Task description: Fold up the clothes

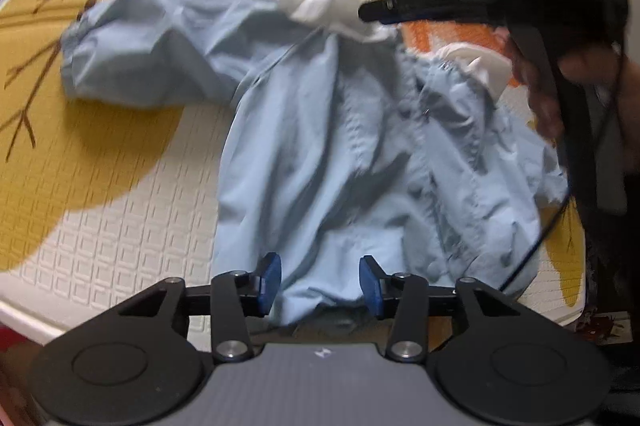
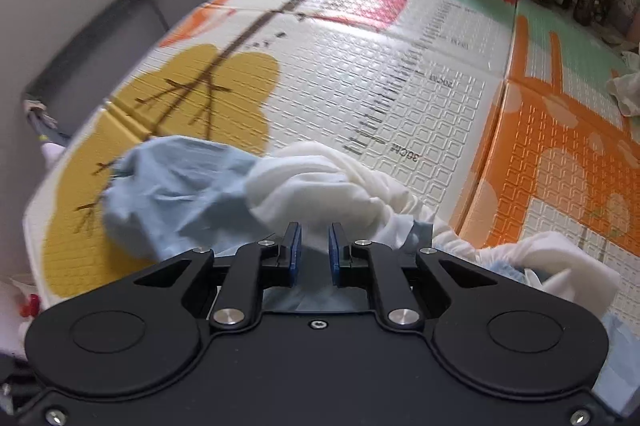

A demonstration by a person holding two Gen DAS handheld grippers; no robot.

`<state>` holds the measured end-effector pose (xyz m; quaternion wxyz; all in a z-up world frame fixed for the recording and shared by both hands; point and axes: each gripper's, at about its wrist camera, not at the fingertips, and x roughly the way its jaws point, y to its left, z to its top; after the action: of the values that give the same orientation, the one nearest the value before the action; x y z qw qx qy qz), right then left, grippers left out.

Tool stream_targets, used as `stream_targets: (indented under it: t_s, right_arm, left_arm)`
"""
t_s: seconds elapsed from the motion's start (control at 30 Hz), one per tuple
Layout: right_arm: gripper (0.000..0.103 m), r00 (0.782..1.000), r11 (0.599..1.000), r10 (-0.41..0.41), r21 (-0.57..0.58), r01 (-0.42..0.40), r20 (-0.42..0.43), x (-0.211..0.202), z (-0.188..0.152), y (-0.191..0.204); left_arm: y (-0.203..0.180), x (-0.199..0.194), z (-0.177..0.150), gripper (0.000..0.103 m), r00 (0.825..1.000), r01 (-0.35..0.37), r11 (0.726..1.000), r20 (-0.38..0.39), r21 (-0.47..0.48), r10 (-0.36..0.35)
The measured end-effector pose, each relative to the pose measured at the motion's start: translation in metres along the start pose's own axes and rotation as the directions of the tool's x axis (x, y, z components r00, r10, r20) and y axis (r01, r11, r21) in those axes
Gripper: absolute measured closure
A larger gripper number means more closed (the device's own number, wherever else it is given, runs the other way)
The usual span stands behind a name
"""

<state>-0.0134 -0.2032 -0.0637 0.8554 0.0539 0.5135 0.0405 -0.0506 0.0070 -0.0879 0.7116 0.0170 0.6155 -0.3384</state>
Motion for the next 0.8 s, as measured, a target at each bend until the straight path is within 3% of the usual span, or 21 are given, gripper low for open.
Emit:
stream_targets:
  t_s: [0.2,0.43,0.8]
  right_arm:
    - [0.091,0.999,0.999,0.042,-0.031,-0.042,-0.001,-0.034,-0.026,0.008]
    - [0.091,0.996,0.994,0.059,-0.084,-0.065,-0.068,-0.035,-0.075,0.021]
    - [0.091,0.975,0.992,0.103,-0.050,-0.115,-0.196,-0.016,-0.128,0.025]
  left_arm:
    - [-0.002,-0.008,0.010,0.053,0.998,-0.038,0.999,0.055,0.008,0.037]
    - [-0.002,0.001,0.024,0.058,0.996,-0.035,0.999,0.085,-0.009,0.035]
    - [0.000,0.035,0.033,0.065,1.000,-0.007,1.000,0.024,-0.026,0.007]
